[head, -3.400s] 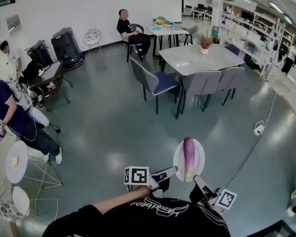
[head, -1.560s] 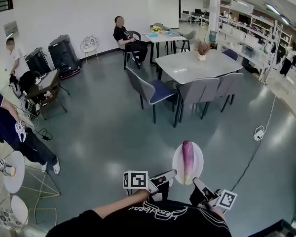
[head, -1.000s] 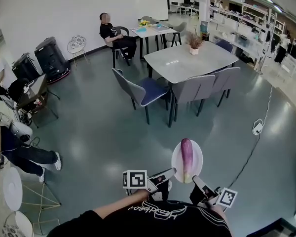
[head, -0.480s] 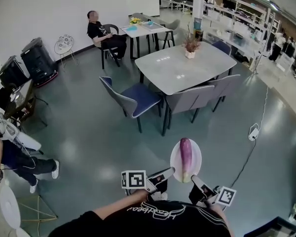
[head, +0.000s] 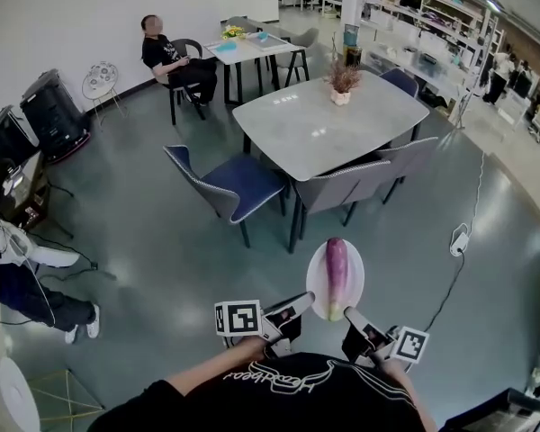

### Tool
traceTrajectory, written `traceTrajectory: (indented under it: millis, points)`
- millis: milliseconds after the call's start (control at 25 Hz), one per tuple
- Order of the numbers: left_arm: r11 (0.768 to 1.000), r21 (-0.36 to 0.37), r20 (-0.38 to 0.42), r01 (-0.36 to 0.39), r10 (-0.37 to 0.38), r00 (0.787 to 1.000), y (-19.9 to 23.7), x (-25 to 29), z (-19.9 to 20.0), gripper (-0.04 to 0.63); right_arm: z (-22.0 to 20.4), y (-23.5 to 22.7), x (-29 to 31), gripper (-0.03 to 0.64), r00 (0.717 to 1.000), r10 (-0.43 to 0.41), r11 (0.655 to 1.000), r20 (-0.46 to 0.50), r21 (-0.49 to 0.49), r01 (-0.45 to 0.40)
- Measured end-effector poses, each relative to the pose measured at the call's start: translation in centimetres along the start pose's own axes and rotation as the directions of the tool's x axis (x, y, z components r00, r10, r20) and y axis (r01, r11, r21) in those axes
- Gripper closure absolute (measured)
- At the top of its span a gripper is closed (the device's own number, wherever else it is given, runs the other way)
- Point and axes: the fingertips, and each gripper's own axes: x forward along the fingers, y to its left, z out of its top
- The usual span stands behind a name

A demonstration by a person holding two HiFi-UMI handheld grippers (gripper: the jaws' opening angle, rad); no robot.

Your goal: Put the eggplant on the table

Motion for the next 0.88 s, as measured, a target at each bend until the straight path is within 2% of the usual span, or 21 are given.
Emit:
traceTrajectory:
  millis: [560, 880]
  points:
    - [0.999, -0.003, -0.003, -0.034, 0.034, 0.999, 2.0, 2.7, 3.2, 0.569, 3.7, -1.7, 2.5, 0.598, 0.999, 0.034, 0.999, 0.019, 0.017, -0.035]
    - [0.999, 0.007, 0.023, -0.046, 0.046, 0.999, 3.5, 5.9, 6.7, 0.569, 7.8, -3.6, 5.0, 0.598, 0.999, 0.051, 0.998, 0.002, 0.025, -0.051]
